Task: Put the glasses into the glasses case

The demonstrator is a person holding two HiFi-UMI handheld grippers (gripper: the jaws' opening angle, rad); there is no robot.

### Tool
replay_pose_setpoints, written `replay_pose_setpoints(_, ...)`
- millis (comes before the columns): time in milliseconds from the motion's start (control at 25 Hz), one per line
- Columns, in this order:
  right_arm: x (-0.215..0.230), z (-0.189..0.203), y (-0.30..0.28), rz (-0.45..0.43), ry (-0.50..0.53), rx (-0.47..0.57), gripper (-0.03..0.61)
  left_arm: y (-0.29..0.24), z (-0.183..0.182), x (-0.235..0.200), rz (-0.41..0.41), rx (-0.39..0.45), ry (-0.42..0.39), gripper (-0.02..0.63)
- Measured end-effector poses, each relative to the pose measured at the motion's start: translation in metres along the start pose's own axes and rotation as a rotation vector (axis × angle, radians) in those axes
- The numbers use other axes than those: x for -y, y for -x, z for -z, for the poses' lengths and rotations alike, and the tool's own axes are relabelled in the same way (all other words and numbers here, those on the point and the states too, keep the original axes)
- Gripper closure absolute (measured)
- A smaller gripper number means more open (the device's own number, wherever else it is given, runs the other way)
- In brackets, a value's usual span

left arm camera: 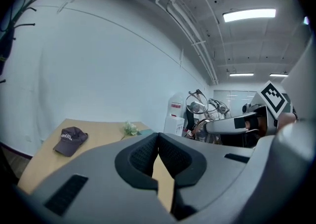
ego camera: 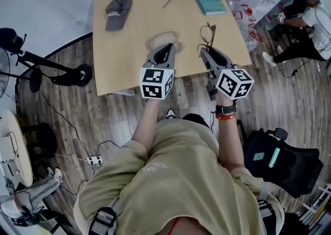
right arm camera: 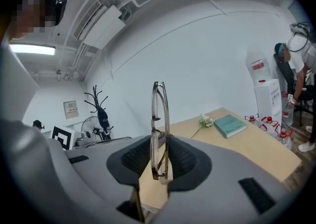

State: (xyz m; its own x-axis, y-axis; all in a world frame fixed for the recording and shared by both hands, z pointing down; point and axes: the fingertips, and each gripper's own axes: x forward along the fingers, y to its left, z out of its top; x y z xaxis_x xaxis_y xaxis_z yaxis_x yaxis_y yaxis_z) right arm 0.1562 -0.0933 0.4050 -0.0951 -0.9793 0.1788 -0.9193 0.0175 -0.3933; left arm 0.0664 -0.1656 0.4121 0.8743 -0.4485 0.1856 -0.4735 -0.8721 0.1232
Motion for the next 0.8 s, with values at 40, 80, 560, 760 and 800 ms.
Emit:
replay_pose_setpoints(40,-0.001,0.002,-0.006,-0.013,0.007,-0.010,0.466,-0.001,0.002,-0.005,-0.008,-0.002,0.004,0.591)
replay_pose_setpoints(80,-0.002,0.003,-0.012,-0.025,0.012,-0.022,0.466,-0.002,0.004,-0.009,-0.017,-0.003,0.007,0.591)
replay_pose_setpoints(560,0.021,0.017,-0.118,-0.203,0.064,-0.237,0.462,-0.035,0.011,-0.070,-0.139,0.012,0.013,0.591)
replay_pose_setpoints(760,0.024,0.042,-0.161,-0.327,0.069,-0.368,0.462,-0.048,0.025,-0.094,-0.219,-0.030,0.043,0.591)
replay_pose_setpoints(800,0.025,0.045,-0.169,-0.347,0.085,-0.389,0.462,-0.053,0.025,-0.098,-0.233,-0.033,0.046,0.591)
